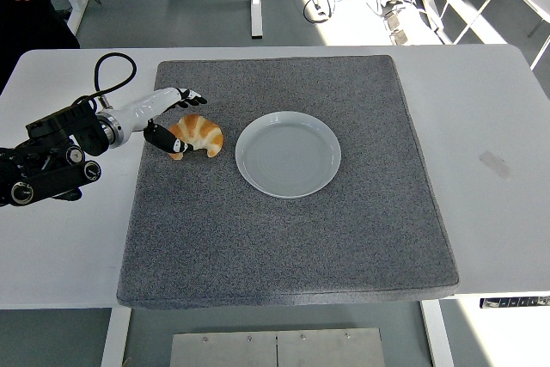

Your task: Place the bread on the plate

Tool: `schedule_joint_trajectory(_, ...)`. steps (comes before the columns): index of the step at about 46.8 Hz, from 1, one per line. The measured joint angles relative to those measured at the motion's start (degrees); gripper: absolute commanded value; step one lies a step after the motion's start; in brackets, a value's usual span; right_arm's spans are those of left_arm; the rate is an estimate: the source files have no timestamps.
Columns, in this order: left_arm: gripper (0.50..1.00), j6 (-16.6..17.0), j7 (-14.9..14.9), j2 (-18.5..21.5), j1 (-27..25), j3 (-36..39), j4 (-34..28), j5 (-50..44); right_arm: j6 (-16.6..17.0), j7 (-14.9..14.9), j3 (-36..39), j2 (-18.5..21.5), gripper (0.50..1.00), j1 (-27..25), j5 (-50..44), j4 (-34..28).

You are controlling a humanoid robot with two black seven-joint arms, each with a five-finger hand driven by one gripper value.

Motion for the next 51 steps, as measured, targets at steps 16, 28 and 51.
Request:
schedule_joint_trajectory(16,0.748,0.1,0.0,-0.49,0.54,0.0,0.39,1.73,0.0,0.0,0.0,0.0,1.0,0.0,0.0,0.0)
schedule_joint_trajectory(28,0.698,0.24,0.0,-0.53,0.74,0.0,0.5,2.28,0.0,0.03,0.0,0.0,1.0,0.0,0.0,0.0)
schedule_joint_trajectory(51,0.555,0.33,-0.12,-0.77,1.39,-0.03,2.07,2.29,0.0,-0.01,0.0,0.0,1.0,0.0,0.0,0.0)
